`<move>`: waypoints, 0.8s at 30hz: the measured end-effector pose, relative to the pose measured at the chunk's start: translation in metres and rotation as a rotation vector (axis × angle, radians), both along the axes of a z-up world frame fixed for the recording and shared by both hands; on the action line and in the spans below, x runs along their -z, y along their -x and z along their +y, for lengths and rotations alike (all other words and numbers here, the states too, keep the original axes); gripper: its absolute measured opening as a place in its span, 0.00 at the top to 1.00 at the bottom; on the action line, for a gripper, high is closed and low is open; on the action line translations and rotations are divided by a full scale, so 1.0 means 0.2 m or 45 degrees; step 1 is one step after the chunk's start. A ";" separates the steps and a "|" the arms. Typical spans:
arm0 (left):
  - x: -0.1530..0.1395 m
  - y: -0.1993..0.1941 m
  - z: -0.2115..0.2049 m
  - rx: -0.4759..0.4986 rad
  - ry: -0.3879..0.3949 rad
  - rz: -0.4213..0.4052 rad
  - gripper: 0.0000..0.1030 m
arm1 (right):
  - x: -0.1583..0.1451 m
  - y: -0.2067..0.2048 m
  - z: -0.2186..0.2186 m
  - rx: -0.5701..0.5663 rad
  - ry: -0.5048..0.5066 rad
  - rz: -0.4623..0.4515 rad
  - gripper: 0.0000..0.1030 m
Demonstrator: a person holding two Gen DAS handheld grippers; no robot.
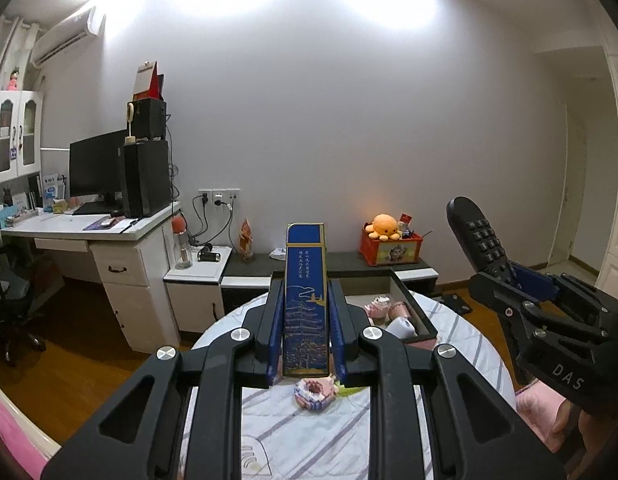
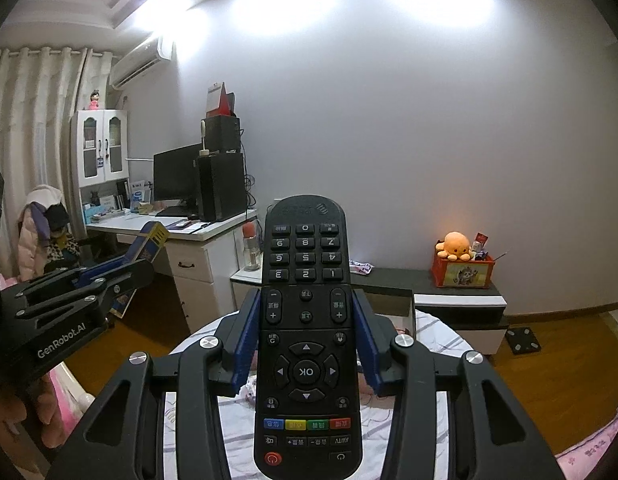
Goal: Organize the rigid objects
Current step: 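Lift the remote and blue box with both grippers over the pink box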
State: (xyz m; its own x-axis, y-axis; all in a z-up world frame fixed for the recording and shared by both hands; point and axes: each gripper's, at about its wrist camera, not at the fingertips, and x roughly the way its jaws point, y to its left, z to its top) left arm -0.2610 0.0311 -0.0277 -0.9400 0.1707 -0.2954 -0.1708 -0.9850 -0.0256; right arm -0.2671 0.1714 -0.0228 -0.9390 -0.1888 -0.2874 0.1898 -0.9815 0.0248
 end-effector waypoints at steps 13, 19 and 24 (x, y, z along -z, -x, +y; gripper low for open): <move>-0.08 0.26 0.06 -0.035 0.036 0.071 0.80 | -0.05 0.22 0.04 0.016 0.004 0.037 0.56; -0.05 0.47 0.09 -0.045 0.047 0.076 0.80 | -0.01 0.42 0.05 0.014 -0.002 0.001 0.56; 0.01 0.69 0.12 -0.048 0.060 0.048 0.80 | 0.05 0.59 0.07 0.020 -0.004 -0.038 0.56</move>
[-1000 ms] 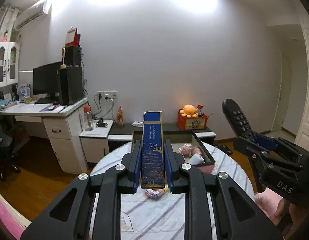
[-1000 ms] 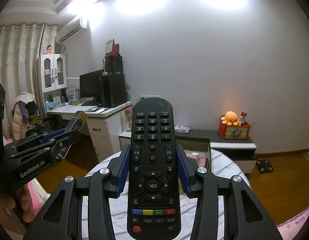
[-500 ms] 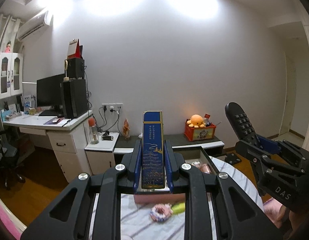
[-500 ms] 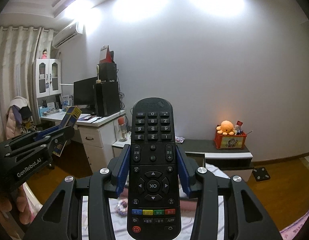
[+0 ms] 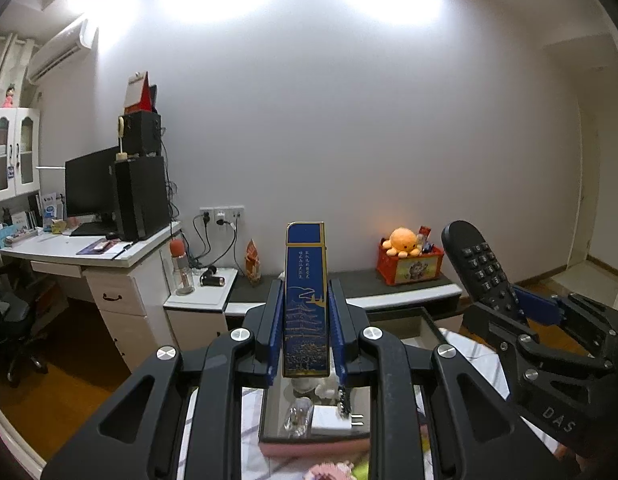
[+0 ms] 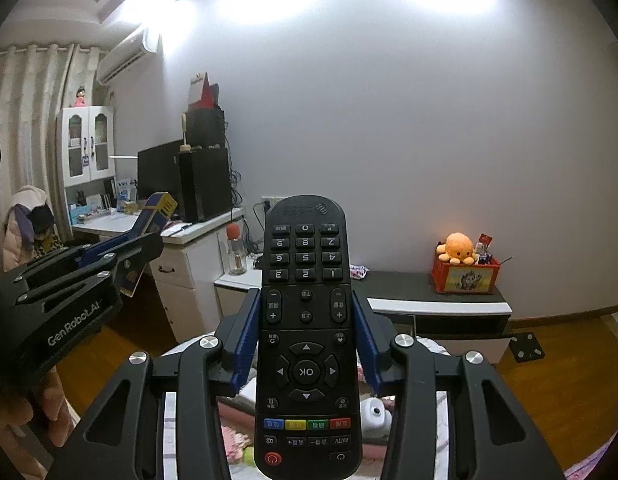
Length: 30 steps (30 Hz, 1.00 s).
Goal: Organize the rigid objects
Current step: 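Lift the remote and blue box with both grippers over the pink box, then lower both items into the pink box and open both grippers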
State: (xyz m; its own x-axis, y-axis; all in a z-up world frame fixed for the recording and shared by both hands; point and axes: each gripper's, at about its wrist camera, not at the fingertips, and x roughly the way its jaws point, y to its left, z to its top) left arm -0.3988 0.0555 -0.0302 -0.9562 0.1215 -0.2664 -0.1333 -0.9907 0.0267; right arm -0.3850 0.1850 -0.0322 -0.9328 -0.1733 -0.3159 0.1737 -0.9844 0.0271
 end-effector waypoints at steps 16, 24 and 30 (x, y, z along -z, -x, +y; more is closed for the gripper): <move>0.50 0.78 0.19 0.076 0.053 -0.470 0.80 | 0.44 0.67 0.06 0.042 -0.041 -0.386 0.56; 0.76 0.92 0.29 0.110 0.152 -0.664 0.80 | 0.64 0.80 0.07 0.030 -0.106 -0.601 0.56; 0.76 0.92 0.30 0.102 0.173 -0.665 0.79 | 0.67 0.83 0.07 0.032 -0.134 -0.644 0.56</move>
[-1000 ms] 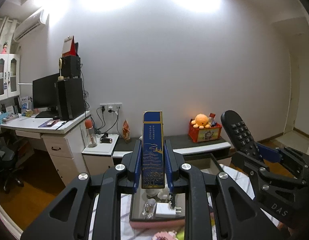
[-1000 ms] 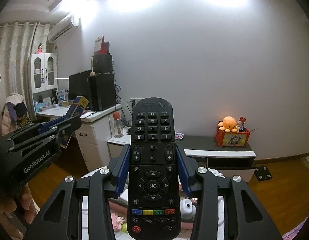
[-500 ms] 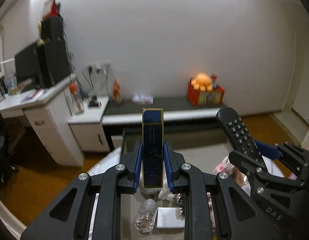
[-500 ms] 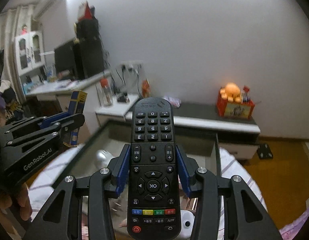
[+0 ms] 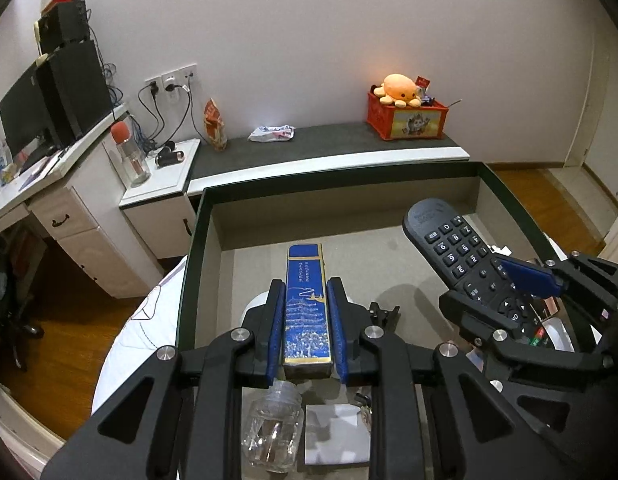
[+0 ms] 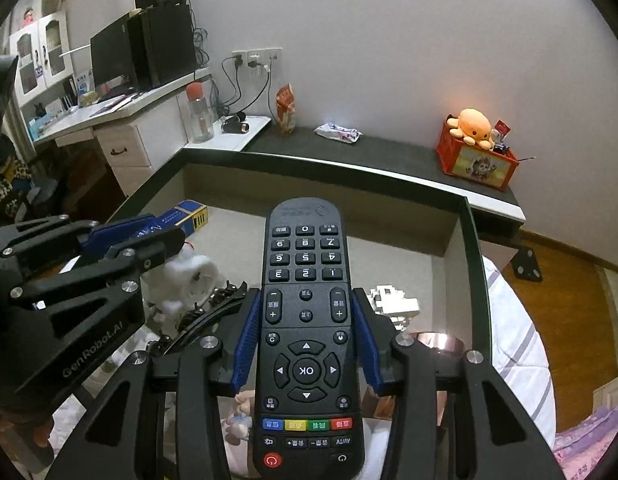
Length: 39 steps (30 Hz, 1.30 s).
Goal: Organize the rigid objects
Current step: 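Lower both items into the pink box and open both grippers, then move both grippers back over the remaining items on the bed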
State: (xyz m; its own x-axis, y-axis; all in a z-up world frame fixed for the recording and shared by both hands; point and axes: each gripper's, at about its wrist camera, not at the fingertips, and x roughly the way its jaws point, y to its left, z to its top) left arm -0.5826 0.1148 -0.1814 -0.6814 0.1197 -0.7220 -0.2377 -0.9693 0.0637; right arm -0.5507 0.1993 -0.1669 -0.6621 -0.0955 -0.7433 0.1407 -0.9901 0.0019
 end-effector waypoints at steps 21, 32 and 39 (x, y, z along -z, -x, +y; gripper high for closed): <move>-0.06 -0.09 -0.06 -0.043 0.021 0.049 0.27 | -0.03 -0.04 -0.08 -0.044 -0.104 0.015 0.42; -0.50 -0.63 -0.30 -0.113 -0.043 0.412 0.01 | -0.40 -0.45 -0.05 -0.042 -0.002 0.283 0.19; -0.65 -1.07 -0.45 -0.146 -0.124 0.639 0.00 | -0.59 -0.87 -0.07 0.013 -0.008 0.533 0.16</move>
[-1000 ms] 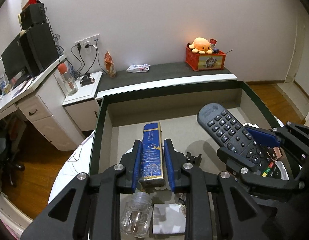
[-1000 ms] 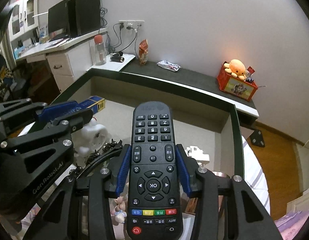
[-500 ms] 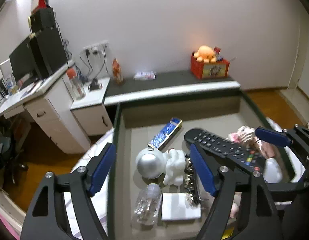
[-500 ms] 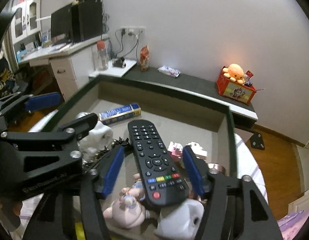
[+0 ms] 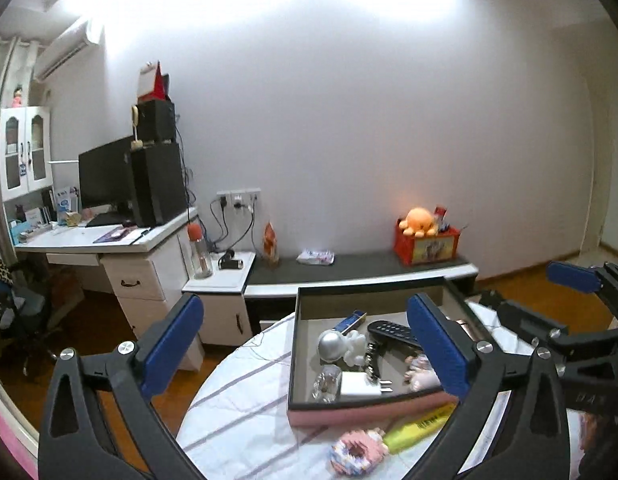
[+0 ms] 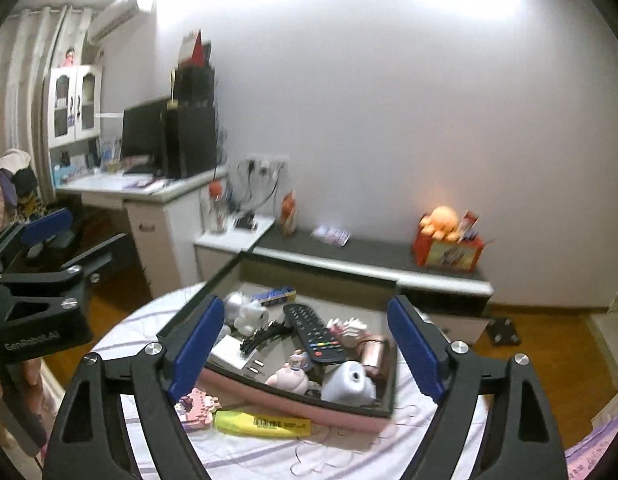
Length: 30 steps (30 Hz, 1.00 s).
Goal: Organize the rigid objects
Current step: 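Move both grippers back over the remaining items on the bed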
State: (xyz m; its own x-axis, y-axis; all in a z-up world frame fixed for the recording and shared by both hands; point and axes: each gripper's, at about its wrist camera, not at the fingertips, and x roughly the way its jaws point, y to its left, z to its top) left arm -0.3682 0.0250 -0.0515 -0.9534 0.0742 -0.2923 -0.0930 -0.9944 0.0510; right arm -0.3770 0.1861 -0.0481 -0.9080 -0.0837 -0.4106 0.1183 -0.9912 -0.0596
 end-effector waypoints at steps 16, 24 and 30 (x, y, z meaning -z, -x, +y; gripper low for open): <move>0.08 -0.67 -0.19 -0.050 -0.078 0.073 0.00 | 0.04 -0.72 -0.01 0.137 -0.016 0.252 0.00; 0.14 -0.67 -0.16 -0.051 -0.011 0.013 0.00 | 0.08 -0.73 -0.02 0.119 0.006 0.181 0.00; 0.23 -0.59 -0.17 -0.048 0.010 -0.069 0.00 | 0.17 -0.70 -0.02 0.128 -0.004 0.106 0.00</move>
State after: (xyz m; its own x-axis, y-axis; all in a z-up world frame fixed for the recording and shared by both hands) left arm -0.2498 -0.0084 -0.0966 -0.9383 0.0359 -0.3440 -0.0580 -0.9968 0.0544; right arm -0.2369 0.1820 -0.0819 -0.9427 0.0109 -0.3335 0.0126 -0.9976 -0.0681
